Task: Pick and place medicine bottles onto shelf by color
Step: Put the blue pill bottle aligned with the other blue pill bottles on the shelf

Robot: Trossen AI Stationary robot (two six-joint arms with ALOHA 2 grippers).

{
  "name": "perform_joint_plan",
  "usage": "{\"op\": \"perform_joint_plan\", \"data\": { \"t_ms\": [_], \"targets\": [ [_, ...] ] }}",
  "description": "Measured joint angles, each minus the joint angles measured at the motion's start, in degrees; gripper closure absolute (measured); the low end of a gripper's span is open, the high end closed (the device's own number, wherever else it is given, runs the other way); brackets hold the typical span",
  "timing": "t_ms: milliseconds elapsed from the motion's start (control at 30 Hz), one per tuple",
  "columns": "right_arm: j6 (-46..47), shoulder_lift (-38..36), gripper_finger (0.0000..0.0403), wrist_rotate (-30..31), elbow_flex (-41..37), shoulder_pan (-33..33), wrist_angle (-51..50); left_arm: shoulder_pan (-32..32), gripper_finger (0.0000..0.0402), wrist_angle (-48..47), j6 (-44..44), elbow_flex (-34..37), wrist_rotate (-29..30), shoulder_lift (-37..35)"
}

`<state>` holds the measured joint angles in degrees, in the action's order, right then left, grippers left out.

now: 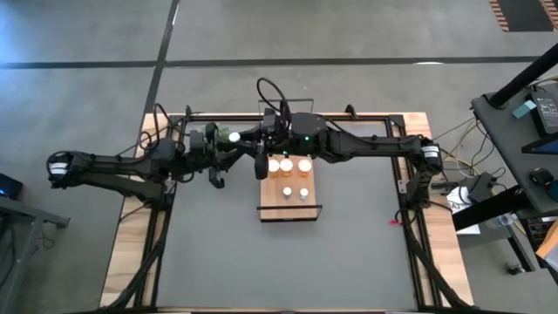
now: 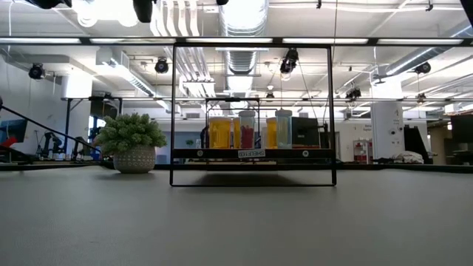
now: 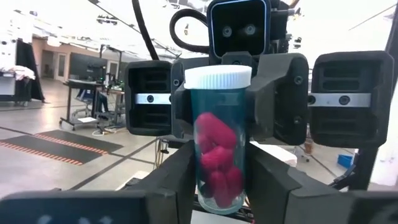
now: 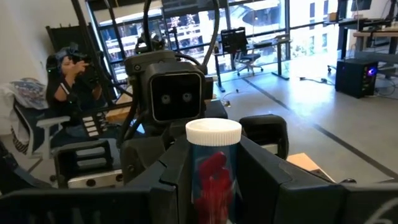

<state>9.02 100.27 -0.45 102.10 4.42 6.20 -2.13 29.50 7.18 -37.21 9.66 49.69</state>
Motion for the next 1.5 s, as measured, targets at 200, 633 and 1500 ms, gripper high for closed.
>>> {"op": "perform_joint_plan", "data": {
  "t_ms": [200,633,1500],
  "targets": [
    [-0.11,-0.02,0.0306,0.0,0.0,-0.33,-0.03,0.0,0.0323,0.07,0.32,0.0,-1.09,0.15],
    [1.44,-0.19,0.03,-0.07,1.27,-0.43,-5.32,0.02,0.0322,-0.69,1.17,-0.02,-1.68,0.15],
    [-8.71,-0.09,0.0237,-9.5,25.26,-0.52,-63.35,0.04,0.0322,-6.44,15.15,0.2,-17.74,6.34]
  ]
}}
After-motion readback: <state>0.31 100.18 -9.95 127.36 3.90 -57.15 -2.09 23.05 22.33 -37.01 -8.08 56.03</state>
